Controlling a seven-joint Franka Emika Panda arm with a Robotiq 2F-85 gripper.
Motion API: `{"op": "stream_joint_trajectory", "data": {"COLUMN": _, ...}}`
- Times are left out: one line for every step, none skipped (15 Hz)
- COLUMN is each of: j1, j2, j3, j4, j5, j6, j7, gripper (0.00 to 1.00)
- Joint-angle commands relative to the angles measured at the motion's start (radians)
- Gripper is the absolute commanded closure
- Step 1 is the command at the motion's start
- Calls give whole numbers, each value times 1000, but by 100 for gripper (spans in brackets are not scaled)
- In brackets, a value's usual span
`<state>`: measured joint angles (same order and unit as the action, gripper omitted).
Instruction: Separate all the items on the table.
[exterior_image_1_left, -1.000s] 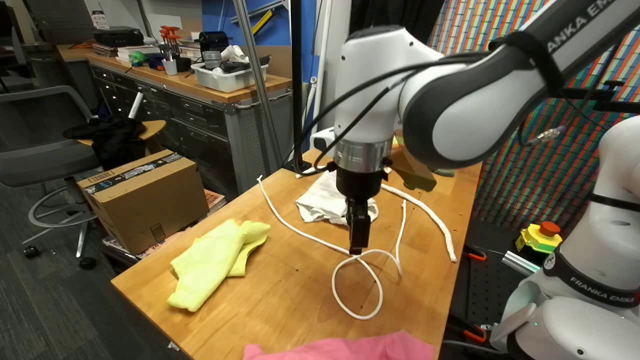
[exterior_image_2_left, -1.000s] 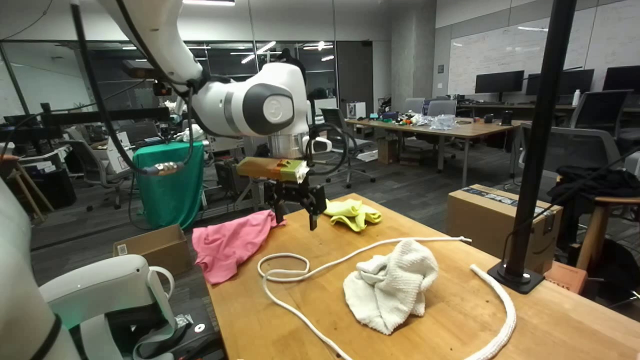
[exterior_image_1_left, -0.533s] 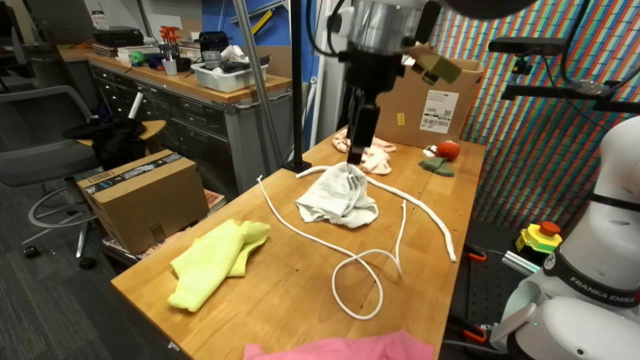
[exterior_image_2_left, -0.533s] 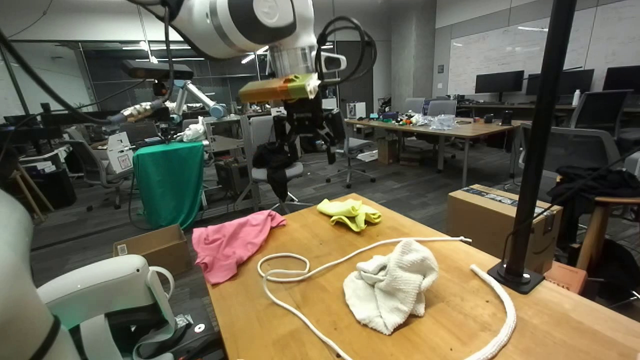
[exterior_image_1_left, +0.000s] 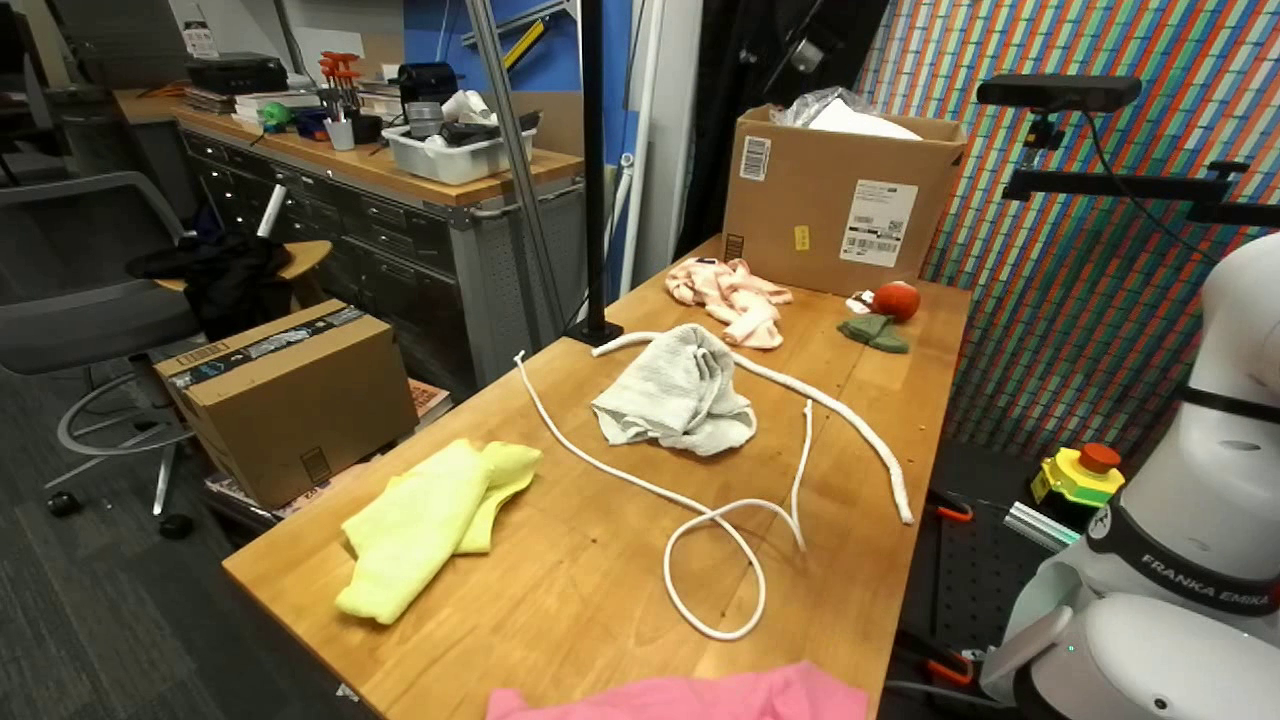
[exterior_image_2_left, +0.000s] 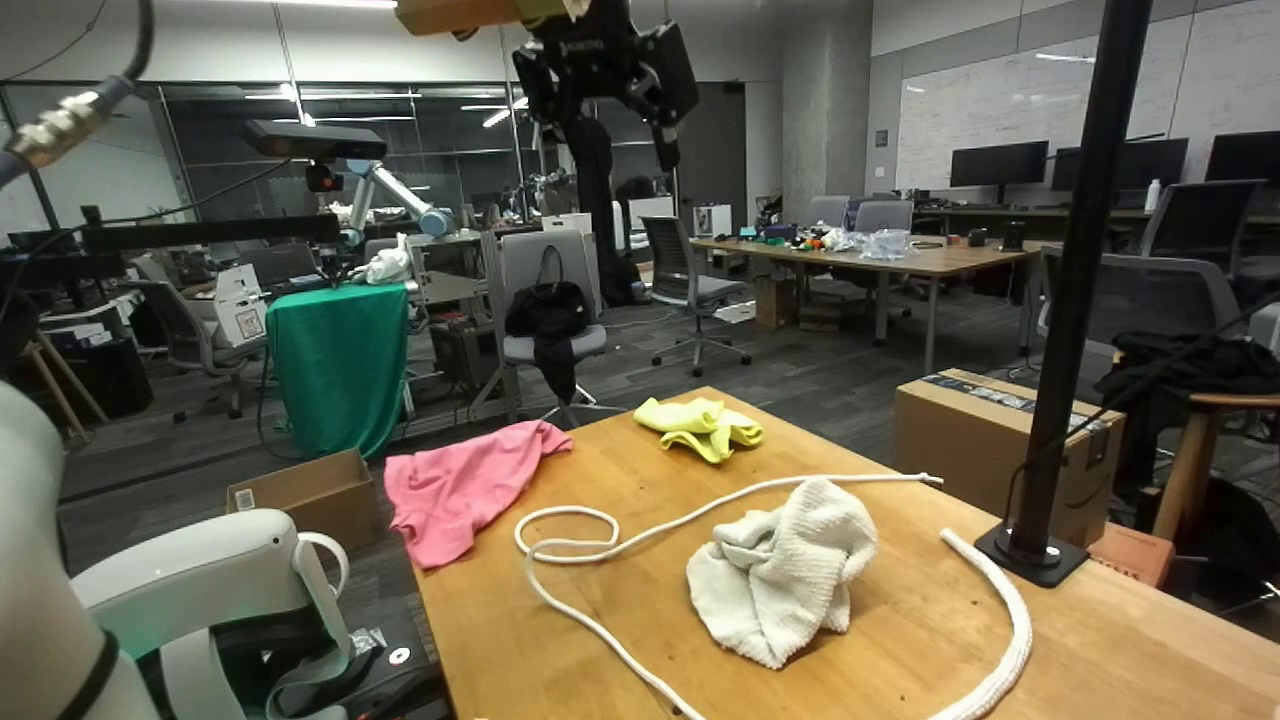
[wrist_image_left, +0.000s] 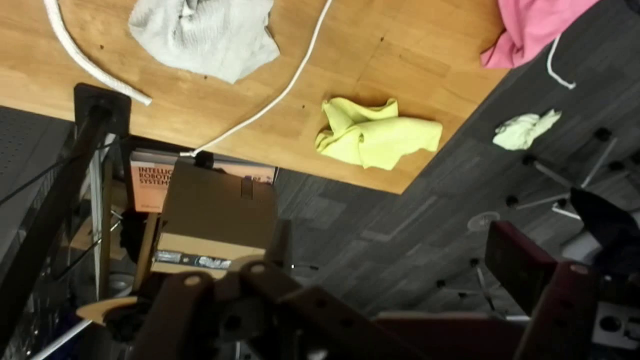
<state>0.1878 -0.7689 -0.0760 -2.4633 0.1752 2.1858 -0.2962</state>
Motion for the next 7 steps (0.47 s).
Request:
{"op": "stream_joint_trajectory", "data": {"j1": 20, "j2": -147, "j3": -57, "j4": -86, "j5": 69, "j6": 102, "j7": -50, "gripper": 0}}
{"op": "stream_joint_trajectory", "data": {"j1": 29, "j2": -174, "j3": -74, "j4": -102, "j5": 86, "j6": 132, "j7": -64, "gripper": 0}}
{"op": "stream_joint_trajectory", "data": {"j1": 40, "j2": -196, "j3": -89, "j4": -117, "j5": 98, "j6": 160, "j7": -82, "gripper": 0}}
{"op": "stream_joint_trajectory", "data": {"j1": 50, "j2": -214, "j3": -103, "j4": -130, "j5": 106, "j6": 183, "j7": -96, "gripper": 0}}
{"op": "stream_joint_trajectory", "data": {"j1": 58, "j2": -228, "j3": -118, "j4": -141, "j5": 110, "j6": 197, "j7": -111, "gripper": 0}}
{"op": "stream_joint_trajectory", "data": {"j1": 31, "j2": -180, "j3": -90, "j4": -104, "j5": 74, "j6": 142, "j7": -66, "gripper": 0}}
{"op": "stream_joint_trajectory", "data": {"j1": 39, "j2": -195, "j3": -103, "j4": -117, "j5": 78, "j6": 156, "j7": -76, "gripper": 0}}
